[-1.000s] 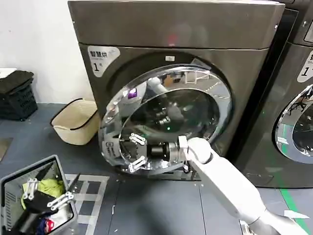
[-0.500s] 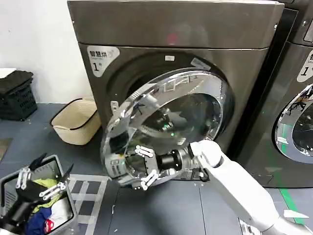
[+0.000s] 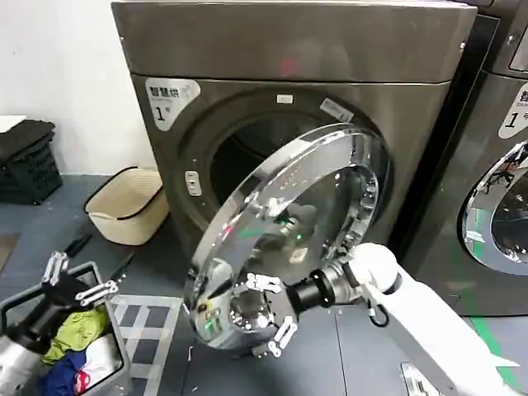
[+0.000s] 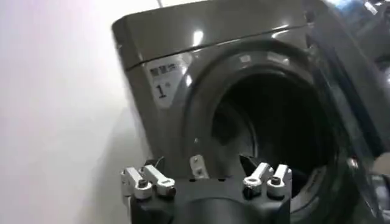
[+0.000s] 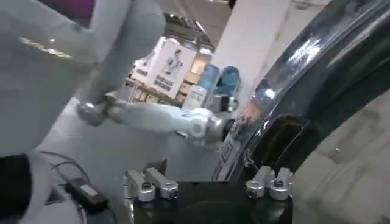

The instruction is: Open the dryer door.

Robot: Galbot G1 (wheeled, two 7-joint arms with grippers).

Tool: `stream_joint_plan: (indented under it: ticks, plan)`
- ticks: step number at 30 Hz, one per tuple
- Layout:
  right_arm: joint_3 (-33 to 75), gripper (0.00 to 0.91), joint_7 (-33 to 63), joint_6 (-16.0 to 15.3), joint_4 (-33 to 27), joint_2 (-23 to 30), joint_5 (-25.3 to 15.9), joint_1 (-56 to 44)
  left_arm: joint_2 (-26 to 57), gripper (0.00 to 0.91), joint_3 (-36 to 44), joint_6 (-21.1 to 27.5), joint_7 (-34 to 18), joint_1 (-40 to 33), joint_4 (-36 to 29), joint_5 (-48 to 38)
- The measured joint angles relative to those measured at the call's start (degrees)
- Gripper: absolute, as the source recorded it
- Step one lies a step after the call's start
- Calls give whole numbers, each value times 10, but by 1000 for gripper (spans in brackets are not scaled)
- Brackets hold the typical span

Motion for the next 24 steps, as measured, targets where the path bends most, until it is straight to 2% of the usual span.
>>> stream_joint_plan:
  ticks: [15, 24]
  plan:
    - [120, 907, -18, -7, 22, -47, -18, -101, 103, 907, 114, 8, 18, -109, 64, -2]
    - [279, 907, -25, 3, 61, -62, -18, -256, 155, 907, 187, 3, 33, -192, 113, -21]
